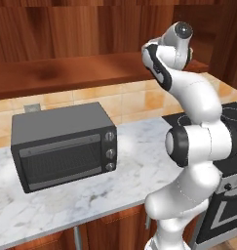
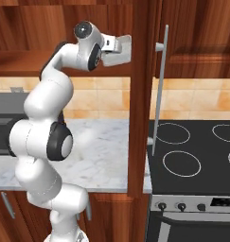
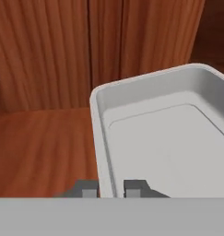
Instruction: Retrieve the tupperware and aluminum foil from the cabinet and place them on the dining counter near the plate with lemon wedge and fish to prepare for storing leftovers.
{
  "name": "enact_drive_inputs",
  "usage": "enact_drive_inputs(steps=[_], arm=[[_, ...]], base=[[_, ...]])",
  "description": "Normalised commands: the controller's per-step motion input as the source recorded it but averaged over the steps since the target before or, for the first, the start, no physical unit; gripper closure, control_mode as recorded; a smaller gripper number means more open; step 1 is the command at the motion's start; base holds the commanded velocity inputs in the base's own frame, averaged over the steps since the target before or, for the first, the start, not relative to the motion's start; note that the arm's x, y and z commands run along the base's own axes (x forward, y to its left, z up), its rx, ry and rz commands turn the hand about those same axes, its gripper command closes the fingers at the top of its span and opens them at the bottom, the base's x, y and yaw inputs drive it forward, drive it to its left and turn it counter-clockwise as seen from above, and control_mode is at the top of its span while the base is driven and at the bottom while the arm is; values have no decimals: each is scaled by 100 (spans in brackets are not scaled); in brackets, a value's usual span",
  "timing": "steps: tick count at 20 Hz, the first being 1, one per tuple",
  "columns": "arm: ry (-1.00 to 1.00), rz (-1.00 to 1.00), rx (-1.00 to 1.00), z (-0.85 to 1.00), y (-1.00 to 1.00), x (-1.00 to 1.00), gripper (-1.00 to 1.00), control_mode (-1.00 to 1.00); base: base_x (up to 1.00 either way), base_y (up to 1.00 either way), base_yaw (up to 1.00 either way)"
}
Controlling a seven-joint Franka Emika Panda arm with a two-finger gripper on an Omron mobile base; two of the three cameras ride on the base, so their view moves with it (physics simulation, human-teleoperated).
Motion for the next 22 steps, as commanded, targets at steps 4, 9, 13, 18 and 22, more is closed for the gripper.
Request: enact_drive_inputs(steps=[4,9,13,18,22], arm=[[10,0,0,34,37,-64,100,-100],[23,0,0,26,45,-98,100,-100],[11,0,0,-6,46,-100,100,-100],[0,0,0,-49,29,-100,100,-100],[0,0,2,-53,5,-100,100,-100]], base=[[0,0,0],[0,0,0],[0,0,0],[0,0,0],[0,0,0]])
